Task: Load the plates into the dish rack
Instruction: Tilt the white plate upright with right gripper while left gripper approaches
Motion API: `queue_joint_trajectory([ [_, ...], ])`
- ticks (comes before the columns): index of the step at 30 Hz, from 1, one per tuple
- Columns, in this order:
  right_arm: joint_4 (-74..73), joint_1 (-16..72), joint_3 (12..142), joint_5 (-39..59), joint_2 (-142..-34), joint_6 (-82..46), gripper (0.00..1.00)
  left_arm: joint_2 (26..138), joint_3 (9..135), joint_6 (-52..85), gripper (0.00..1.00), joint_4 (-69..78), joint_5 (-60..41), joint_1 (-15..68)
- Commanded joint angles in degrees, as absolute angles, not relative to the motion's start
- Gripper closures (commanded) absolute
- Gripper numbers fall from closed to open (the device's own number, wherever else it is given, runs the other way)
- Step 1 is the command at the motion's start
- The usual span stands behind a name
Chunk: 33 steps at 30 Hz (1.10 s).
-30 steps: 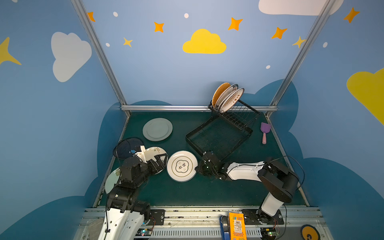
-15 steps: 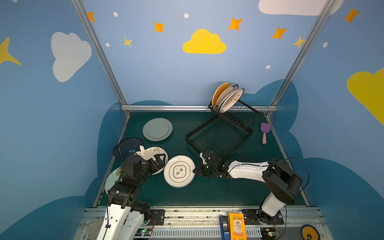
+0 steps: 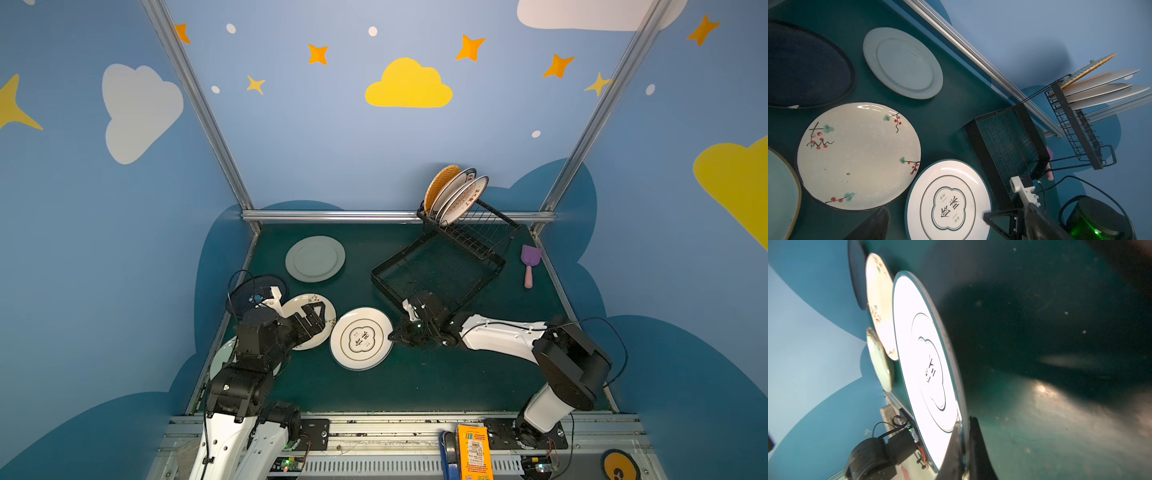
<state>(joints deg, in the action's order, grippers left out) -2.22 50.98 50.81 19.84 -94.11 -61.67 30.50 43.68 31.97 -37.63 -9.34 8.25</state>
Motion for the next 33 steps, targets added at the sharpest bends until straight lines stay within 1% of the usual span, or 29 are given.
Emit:
queue_joint_trajectory([
  [1,-3.3,50.21,53.99,23.01,-90.11,-61.22,1.0,30.98,43.24,32.17,0.0,-37.98,-11.31,7.94],
  [3,-2.91,49.78,54.14,23.12,-88.87,-61.13,1.0,31.44,43.25,32.6,0.0,-37.66,-11.71,7.75],
  [6,-2.97,48.27,54.23,24.31,-87.49,-61.78,1.0,32.13,43.66,33.19,0.0,-37.03,-14.9,7.09],
  [13,-1.7,44.24,52.7,25.4,-82.34,-62.58,1.0,35.18,43.52,37.01,0.0,-32.16,-25.04,5.14],
  [17,-1.15,42.01,51.43,25.99,-78.8,-62.97,1.0,38.71,41.39,38.53,0.0,-26.84,-28.63,5.13],
  [20,-0.33,40.97,51.11,26.44,-76.75,-62.89,1.0,42.67,39.63,40.7,0.01,-19.65,-34.46,5.27],
  [22,-0.02,40.52,50.66,26.45,-75.45,-62.86,1.0,45.82,39.53,42.63,0.03,-16.66,-36.6,5.67],
  [25,0.27,39.78,49.72,26.19,-73.73,-62.73,1.0,50.11,41.04,41.93,0.07,-15.91,-38.25,5.98],
  [29,0.67,39.03,48.81,26.54,-72.3,-62.73,1.0,54.31,41.61,44.13,0.18,-11.27,-40.72,7.06],
  [33,0.6,38.24,48.39,27.18,-71.63,-62.85,1.0,56.81,42.61,44.54,0.29,-9.96,-40.73,9.16],
])
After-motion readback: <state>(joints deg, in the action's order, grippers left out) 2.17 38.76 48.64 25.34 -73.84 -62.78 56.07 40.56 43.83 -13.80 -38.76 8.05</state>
